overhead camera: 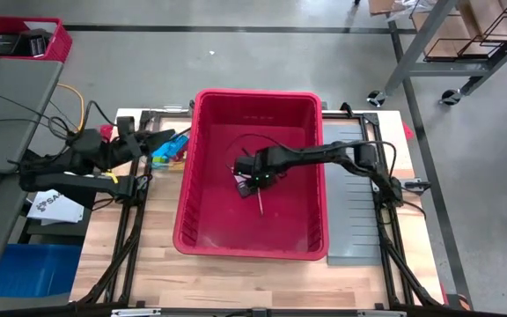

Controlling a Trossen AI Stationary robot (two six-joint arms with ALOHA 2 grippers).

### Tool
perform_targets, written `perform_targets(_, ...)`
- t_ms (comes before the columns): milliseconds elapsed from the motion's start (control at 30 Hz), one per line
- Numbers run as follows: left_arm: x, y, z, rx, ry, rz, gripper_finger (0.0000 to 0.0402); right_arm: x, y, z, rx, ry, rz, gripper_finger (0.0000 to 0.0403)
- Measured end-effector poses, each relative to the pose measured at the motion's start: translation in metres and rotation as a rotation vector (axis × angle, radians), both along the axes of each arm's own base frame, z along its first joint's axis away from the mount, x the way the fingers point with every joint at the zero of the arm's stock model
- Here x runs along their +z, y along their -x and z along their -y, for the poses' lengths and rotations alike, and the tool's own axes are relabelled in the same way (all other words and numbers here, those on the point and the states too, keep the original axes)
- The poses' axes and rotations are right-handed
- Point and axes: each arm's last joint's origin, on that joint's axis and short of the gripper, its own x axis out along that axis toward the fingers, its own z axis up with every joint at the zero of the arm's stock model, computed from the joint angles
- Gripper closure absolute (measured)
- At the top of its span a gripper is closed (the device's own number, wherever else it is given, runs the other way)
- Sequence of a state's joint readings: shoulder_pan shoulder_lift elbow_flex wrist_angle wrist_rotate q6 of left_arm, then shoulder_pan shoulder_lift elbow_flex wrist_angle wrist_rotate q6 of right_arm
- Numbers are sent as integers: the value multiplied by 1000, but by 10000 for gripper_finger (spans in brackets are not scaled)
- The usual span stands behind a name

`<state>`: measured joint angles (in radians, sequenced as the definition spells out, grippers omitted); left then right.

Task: Sort Items/Unsort Items

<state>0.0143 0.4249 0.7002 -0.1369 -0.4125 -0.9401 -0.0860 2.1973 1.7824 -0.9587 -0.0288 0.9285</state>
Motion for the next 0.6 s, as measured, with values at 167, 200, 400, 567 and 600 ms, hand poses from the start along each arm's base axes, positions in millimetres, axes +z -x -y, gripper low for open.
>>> perform_targets(167, -7, 8, 0, 5, 42, -51, 401, -27, -9, -10, -19, -15, -23, 227)
perform_targets(200, -9, 8, 0, 4, 48, -67, 401, -30, -9, -13, -29, -5, -30, 227)
perform_targets(400, -16, 5, 0, -6, 72, -137, 401, -52, -11, -30, -28, 61, -101, 271)
perform_targets(567, -20, 2, 0, -11, 74, -176, 401, -56, -10, -43, 48, 112, -126, 387)
perform_targets(600, -20, 2, 0, -11, 73, -178, 401, -55, -10, -44, 51, 116, -133, 389)
